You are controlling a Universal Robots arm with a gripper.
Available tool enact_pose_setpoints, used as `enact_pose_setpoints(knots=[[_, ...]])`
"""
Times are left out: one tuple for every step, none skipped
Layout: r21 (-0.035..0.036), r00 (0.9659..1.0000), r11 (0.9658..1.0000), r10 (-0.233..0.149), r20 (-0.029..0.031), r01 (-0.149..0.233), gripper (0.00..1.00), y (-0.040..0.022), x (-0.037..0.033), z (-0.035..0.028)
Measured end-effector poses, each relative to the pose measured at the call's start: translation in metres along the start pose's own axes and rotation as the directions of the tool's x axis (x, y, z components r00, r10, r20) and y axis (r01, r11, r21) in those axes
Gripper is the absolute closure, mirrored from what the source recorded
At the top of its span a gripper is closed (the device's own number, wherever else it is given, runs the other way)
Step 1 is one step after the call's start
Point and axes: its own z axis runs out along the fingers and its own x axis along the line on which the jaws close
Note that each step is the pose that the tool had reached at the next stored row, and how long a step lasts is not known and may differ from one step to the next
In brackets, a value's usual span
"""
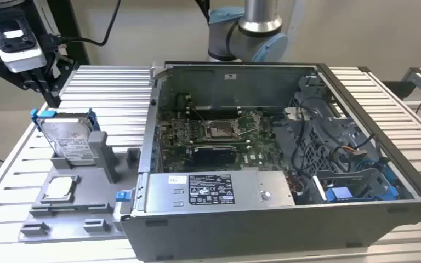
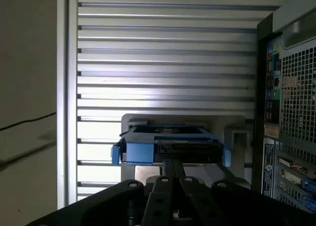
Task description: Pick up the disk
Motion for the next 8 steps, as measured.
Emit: enact_pose_setpoints(knots=[[0.0,1.0,1.0,0.0,0.0,0.0,1.0,0.0,0.0,0.0],[0.0,1.0,1.0,0.0,0.0,0.0,1.0,0.0,0.0001,0.0],[0.0001,1.0,1.0,0.0,0.0,0.0,1.0,0.0001,0.0009,0.0],[0.0001,1.0,1.0,0.0,-0.0001,0.0,1.0,0.0001,0.0021,-0.0001],[0.0,1.0,1.0,0.0,0.0,0.0,1.0,0.0001,0.0043,-0.0001],[0.0001,1.0,1.0,0.0,0.0,0.0,1.0,0.0002,0.0068,-0.0001],[0.0001,1.0,1.0,0.0,-0.0001,0.0,1.0,0.0002,0.0088,-0.0001],[0.0,1.0,1.0,0.0,0.0,0.0,1.0,0.0002,0.0105,-0.0001]])
